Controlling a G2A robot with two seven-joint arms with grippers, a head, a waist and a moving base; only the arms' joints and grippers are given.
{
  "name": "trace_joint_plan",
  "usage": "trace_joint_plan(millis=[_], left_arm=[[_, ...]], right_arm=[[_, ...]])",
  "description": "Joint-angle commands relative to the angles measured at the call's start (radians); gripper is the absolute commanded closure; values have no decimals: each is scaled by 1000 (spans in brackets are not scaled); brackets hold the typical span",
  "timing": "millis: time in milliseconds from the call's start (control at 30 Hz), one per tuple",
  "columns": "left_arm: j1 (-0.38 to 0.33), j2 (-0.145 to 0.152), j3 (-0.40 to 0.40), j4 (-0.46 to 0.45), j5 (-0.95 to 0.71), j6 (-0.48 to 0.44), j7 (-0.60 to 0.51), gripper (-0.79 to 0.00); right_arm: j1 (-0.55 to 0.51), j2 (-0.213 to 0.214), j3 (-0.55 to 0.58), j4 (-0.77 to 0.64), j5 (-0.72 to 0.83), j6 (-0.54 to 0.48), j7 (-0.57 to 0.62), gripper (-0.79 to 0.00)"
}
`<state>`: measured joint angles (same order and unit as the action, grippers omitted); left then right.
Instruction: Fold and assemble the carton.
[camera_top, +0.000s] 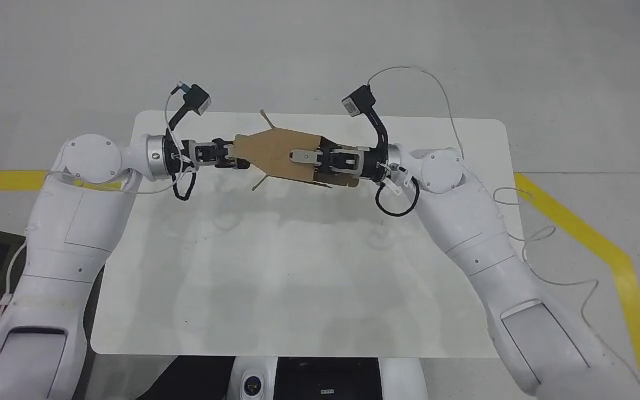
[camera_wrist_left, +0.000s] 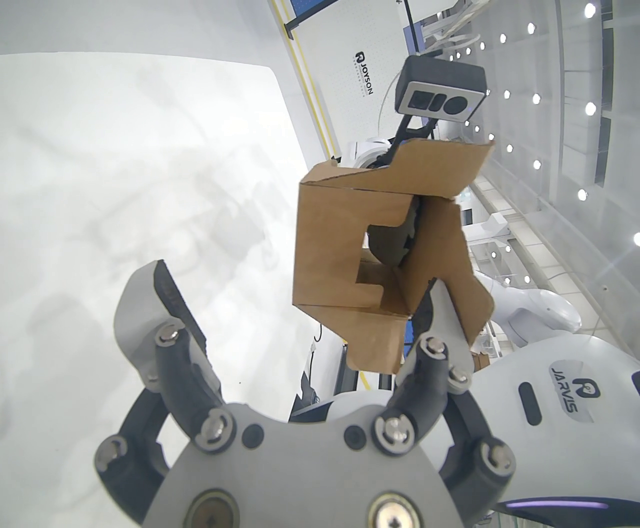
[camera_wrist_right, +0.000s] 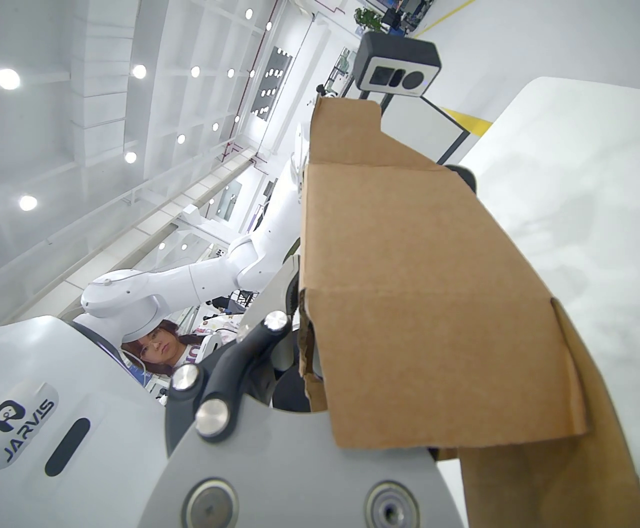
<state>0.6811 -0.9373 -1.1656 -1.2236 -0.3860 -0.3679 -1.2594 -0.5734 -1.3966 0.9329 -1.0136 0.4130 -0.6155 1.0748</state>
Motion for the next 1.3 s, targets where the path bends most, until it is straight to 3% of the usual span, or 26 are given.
trace_joint_plan(millis=[0,233,667,1267], left_arm=[[3,4,-14,-14,-14,0,-9,-785],[21,12,-42,-75,-44,6,-32,-785],[22,3,15,-128,-6,6,-42,-785],[18,15,-50,-24,-14,5,22,-785]], right_arm=[[0,1,0,0,-22,9,-8,0],[-4,1,-5,-9,-46,24,-20,0],[5,-10,-31,-17,-43,28,-11,0],[-5,-6,-22,-14,3,42,71,0]])
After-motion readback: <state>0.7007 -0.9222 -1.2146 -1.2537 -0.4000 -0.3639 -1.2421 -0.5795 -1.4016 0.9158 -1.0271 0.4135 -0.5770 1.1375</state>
